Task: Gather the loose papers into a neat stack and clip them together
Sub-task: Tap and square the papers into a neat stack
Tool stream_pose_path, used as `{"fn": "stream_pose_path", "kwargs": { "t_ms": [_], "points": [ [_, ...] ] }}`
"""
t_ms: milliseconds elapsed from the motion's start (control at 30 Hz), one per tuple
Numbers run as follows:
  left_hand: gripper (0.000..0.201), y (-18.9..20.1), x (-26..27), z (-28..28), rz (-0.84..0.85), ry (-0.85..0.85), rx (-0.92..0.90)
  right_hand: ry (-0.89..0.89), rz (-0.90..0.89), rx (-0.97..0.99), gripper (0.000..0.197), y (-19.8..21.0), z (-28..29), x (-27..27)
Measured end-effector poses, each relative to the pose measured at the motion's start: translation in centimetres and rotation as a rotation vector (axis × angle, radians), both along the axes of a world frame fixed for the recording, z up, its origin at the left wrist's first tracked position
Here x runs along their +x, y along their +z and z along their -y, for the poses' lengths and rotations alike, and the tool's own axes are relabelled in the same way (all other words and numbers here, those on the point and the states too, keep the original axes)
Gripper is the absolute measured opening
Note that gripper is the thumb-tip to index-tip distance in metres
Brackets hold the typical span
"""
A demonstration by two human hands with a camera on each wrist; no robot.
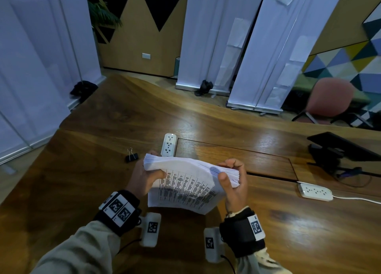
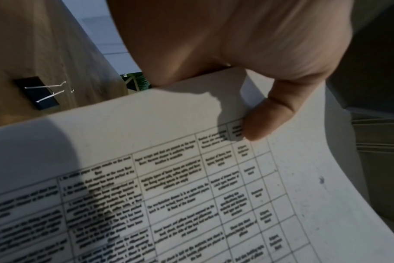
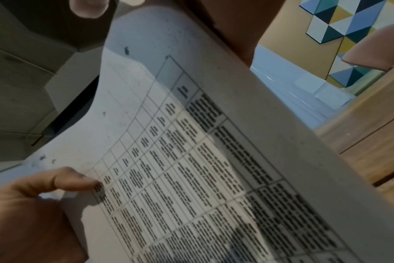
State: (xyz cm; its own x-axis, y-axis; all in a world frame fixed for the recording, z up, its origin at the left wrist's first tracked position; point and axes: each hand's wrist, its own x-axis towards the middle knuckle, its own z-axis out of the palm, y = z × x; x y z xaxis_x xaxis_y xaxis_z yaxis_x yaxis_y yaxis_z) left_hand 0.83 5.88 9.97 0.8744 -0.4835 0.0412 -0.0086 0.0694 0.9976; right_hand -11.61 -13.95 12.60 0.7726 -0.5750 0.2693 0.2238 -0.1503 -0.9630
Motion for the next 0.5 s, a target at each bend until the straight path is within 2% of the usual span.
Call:
{"fn": "stream_pose_path", "kwargs": {
  "t_ms": [267,433,500],
  "points": [
    [0.022,0.2,-0.2,0.2,-0.022,-0.022,-0.001,0.060,-0.090,0.118,0.076,-1.2,-0.6,-0.5],
    [0.019,0.3,-0.3,0.2,-0.025,-0.020,-0.007,0.086,-0.124,0.185,0.071,-1.1,-0.3,-0.4],
    [0.016,0.5,-0.4,0.3,-0.020,-0.018,-0.001,0.104,-0.112,0.174,0.060,-1.3,0.0,-0.4]
  ]
}}
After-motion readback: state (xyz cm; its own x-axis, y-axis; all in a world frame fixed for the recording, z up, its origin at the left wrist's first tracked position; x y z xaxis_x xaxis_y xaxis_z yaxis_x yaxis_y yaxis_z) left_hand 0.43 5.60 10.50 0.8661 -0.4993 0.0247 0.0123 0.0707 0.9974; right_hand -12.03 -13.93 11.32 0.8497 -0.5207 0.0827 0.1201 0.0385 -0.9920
